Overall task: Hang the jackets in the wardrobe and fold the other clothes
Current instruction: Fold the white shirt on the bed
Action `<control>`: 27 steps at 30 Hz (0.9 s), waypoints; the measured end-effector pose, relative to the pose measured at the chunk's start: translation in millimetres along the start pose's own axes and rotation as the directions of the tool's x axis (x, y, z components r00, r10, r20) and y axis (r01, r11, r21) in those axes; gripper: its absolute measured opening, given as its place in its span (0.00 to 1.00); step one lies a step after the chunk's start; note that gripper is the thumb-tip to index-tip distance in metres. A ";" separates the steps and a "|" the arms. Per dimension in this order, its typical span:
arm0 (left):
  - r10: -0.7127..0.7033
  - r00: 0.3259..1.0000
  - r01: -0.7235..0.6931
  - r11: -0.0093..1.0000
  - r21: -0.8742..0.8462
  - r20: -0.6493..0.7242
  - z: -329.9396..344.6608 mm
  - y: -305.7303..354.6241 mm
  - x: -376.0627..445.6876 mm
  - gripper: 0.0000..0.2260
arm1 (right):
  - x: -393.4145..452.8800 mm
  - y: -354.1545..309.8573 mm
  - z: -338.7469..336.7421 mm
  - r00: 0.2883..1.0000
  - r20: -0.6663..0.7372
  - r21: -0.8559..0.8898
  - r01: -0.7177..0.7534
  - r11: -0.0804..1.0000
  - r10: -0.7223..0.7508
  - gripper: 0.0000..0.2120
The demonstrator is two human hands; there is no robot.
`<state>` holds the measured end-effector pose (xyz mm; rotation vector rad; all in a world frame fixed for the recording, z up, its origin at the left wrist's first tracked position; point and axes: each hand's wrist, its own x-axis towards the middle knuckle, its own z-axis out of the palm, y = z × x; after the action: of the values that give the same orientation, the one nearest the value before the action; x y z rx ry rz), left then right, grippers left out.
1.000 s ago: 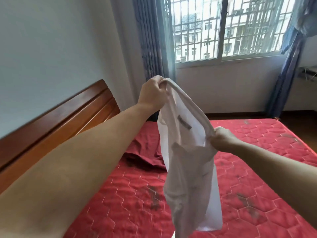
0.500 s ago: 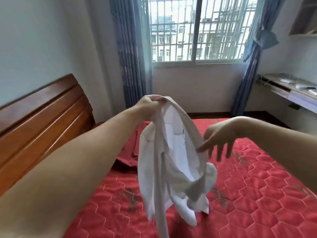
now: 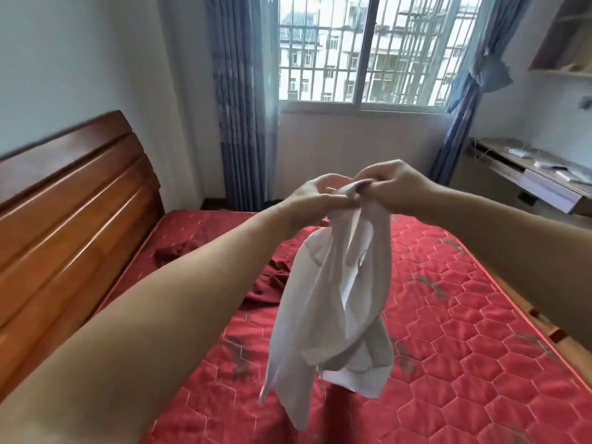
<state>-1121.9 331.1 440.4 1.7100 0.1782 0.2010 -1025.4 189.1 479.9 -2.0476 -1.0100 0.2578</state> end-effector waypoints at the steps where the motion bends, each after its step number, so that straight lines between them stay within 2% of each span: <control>1: 0.006 0.998 -0.009 0.999 0.034 0.070 -2.7 -0.4 -3.3 0.23 | 1.0 -2.1 -1.0 1.000 0.002 0.064 0.005 0.998 -0.005 0.11; 3: 0.013 0.982 -0.047 0.983 0.176 0.187 -7.4 -0.7 -7.6 0.25 | 2.1 -7.3 -4.3 0.999 0.042 0.217 -0.002 0.976 -0.007 0.11; 4: 0.007 0.985 -0.053 0.961 0.271 0.170 -8.1 -0.4 -7.5 0.21 | 2.1 -9.5 -4.9 0.998 0.063 0.284 -0.003 0.959 -0.015 0.10; 6: 0.050 0.999 -0.049 0.937 0.345 0.006 -9.0 1.2 -5.2 0.13 | 0.6 -7.6 -1.7 0.999 0.046 0.361 0.008 0.933 -0.026 0.06; 7: 0.088 0.993 -0.059 0.946 0.318 -0.076 -9.7 1.5 -3.2 0.11 | -2.3 -3.6 2.1 1.000 0.022 0.353 0.008 0.936 -0.017 0.04; 9: 0.152 0.977 -0.093 0.935 0.341 -0.151 -12.2 1.5 0.6 0.07 | -13.7 12.3 12.1 0.996 0.057 0.249 -0.077 0.966 0.065 0.11; 11: 0.176 0.963 -0.073 0.901 0.428 -0.206 -14.0 -0.1 -0.1 0.09 | -34.8 32.9 31.1 0.950 0.257 0.178 -0.226 0.958 0.176 0.14; 12: 0.182 0.953 -0.064 0.901 0.428 -0.240 -14.8 -1.6 -1.7 0.11 | -46.7 43.9 45.1 0.913 0.350 0.107 -0.260 0.960 0.209 0.13; 13: 0.187 0.946 -0.067 0.911 0.407 -0.265 -15.5 -3.2 -2.3 0.12 | -56.6 56.6 59.4 0.888 0.387 0.005 -0.269 0.963 0.247 0.11; 14: 0.187 0.943 -0.069 0.919 0.387 -0.276 -16.4 -5.9 -2.1 0.13 | -63.2 70.2 71.8 0.883 0.359 -0.105 -0.284 0.953 0.303 0.10; 16: 0.169 0.951 -0.055 0.916 0.396 -0.260 -17.4 -12.4 -4.2 0.13 | -68.0 90.6 83.8 0.890 0.187 -0.276 -0.359 0.892 0.416 0.09; 18: 0.143 0.957 -0.027 0.910 0.414 -0.251 -21.9 -20.2 -8.8 0.08 | -66.0 101.4 70.9 0.900 0.048 -0.397 -0.381 0.835 0.433 0.09; 20: 0.094 0.960 0.026 0.909 0.416 -0.265 -28.1 -27.4 -13.8 0.05 | -65.0 104.0 38.7 0.919 -0.074 -0.464 -0.375 0.802 0.387 0.10; 23: 0.008 0.966 0.120 0.870 0.478 -0.257 -28.1 -27.9 -21.4 0.10 | -62.1 105.6 -11.2 0.935 -0.264 -0.585 -0.350 0.731 0.236 0.10; 25: -0.005 0.969 0.128 0.865 0.485 -0.246 -16.4 -15.8 -27.0 0.15 | -57.9 103.6 -34.5 0.930 -0.346 -0.654 -0.333 0.680 0.123 0.10; 27: -0.003 0.973 0.117 0.869 0.481 -0.232 -2.0 1.4 -32.8 0.19 | -54.4 101.0 -55.3 0.907 -0.412 -0.547 -0.324 0.772 0.088 0.11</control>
<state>-1154.2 325.2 441.0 2.1868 0.4858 0.3236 -976.4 82.2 431.2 -2.6672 -0.6675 -0.3889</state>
